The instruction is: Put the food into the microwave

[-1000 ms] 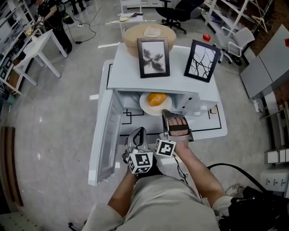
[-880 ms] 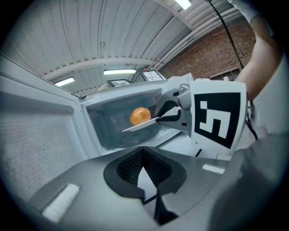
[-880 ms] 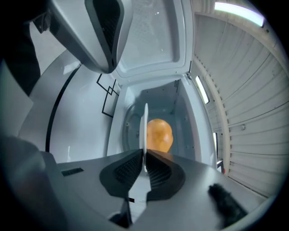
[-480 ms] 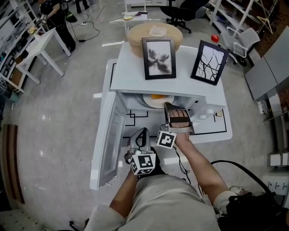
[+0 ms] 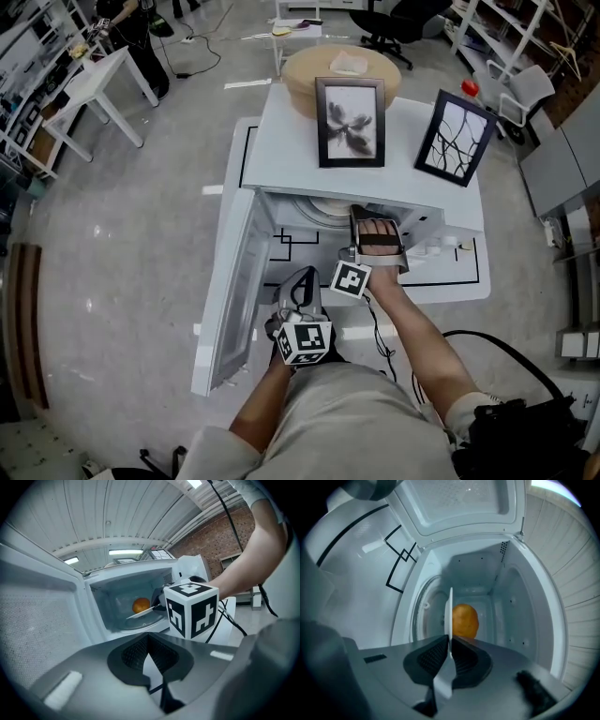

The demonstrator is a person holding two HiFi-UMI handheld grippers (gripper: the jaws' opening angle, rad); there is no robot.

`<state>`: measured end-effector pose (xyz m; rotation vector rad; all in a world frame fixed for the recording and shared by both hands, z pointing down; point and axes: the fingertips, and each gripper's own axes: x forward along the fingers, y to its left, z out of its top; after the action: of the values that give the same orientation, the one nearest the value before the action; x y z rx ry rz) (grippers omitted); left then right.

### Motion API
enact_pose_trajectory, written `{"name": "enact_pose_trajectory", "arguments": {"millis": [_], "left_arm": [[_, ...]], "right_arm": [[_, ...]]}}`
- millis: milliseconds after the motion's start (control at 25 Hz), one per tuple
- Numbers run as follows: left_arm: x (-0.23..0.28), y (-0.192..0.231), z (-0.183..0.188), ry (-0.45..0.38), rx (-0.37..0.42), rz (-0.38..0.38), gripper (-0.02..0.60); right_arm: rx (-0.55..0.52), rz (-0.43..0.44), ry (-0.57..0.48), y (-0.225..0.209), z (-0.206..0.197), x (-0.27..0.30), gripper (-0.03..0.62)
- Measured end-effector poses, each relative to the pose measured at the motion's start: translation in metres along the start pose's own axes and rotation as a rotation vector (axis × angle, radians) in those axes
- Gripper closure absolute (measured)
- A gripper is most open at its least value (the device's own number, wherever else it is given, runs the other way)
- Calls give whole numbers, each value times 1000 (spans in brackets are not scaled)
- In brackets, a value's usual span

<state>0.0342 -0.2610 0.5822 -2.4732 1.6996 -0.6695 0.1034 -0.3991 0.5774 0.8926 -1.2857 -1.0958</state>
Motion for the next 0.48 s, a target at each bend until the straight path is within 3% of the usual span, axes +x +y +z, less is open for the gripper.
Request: {"name": "enact_pose_trajectory", "arguments": {"millis": [360, 480], "left_arm": [[-3, -2, -8, 28, -26, -1, 575], [-4, -4, -10, 32, -34, -3, 575]], "right_arm": [[2, 21, 21, 5, 3, 16, 563], [60, 67, 23, 7, 2, 20, 565]]}}
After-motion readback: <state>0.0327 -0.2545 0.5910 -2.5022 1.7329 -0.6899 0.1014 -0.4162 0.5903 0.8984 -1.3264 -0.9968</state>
